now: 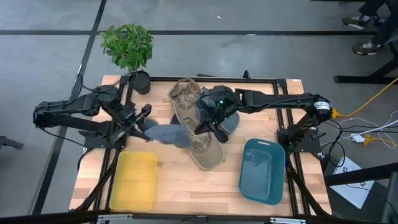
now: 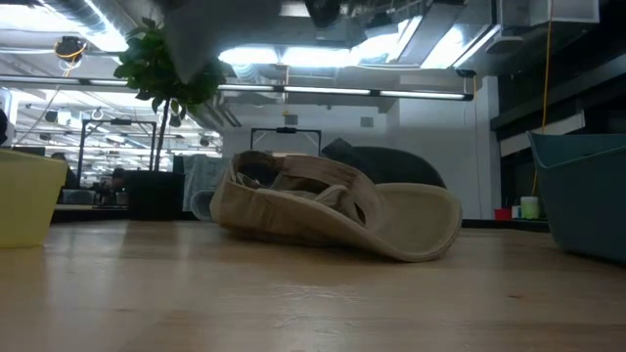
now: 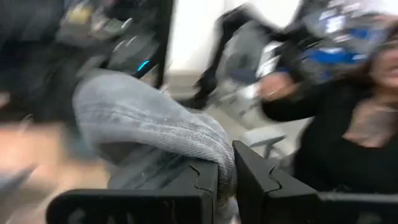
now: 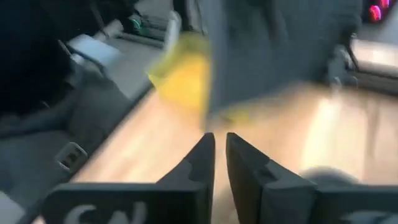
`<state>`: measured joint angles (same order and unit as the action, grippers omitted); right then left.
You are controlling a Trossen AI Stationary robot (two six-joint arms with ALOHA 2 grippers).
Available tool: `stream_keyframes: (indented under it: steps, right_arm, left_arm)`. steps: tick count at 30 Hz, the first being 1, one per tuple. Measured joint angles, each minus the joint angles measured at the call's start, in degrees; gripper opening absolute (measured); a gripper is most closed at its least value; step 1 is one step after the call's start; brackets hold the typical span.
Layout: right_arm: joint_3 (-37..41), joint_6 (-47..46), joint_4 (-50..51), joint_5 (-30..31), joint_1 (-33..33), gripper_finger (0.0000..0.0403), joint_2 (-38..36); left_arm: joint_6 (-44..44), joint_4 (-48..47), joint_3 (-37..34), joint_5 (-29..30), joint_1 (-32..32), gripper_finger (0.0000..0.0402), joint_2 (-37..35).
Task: Pick & Place hat
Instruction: Put the bottom blue cap into the blue bin
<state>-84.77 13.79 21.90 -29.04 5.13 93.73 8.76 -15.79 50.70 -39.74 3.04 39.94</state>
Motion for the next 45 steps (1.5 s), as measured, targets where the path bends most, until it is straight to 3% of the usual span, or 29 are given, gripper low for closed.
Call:
stream_keyframes:
  steps: [2, 6, 14, 20, 23, 31, 40, 45]
  right_arm:
    - [-0.1, 0.2, -0.6, 5.7, 0.0, 0.0061, 0.4]
    - [-0.2, -2.4, 0.3, 16.7, 0.0, 0.0096, 0.1]
    - [-0.3, -5.7, 2.3, 21.5, -0.3, 0.0199, -0.3]
    - [-5.7, -6.8, 11.0, 42.3, -3.1, 0.0239, -1.8]
    - [-8.3, -5.8, 11.2, 49.0, -5.1, 0.024, -1.8]
    - [-9.2, -1.3, -5.0, 50.5, -7.9, 0.0224, -0.8]
    - [-9.2, 0.9, -15.2, 50.6, -7.8, 0.0213, 4.8]
    - [-9.2, 1.8, -19.2, 56.1, -6.8, 0.0213, 7.4]
  left_arm:
    - [1.5, 2.9, 0.2, -2.7, 0.0, 0.0025, 0.1]
    - [4.6, 6.7, 0.0, -2.5, 0.2, 0.0025, 0.7]
    - [7.0, 4.5, 0.0, 4.0, 7.1, 0.0025, -0.2]
    - [8.3, 2.2, 0.0, 6.6, 14.8, 0.0025, 0.0]
    - [8.5, 2.2, 0.0, 9.6, 18.3, 0.0025, 0.2]
    - [15.7, 4.8, 0.0, 12.0, 25.3, 0.0028, 3.0]
    - [22.2, 9.7, -0.1, 10.7, 27.9, 0.0028, 7.2]
    - [23.9, 12.6, -0.1, 7.4, 27.8, 0.0033, 7.5]
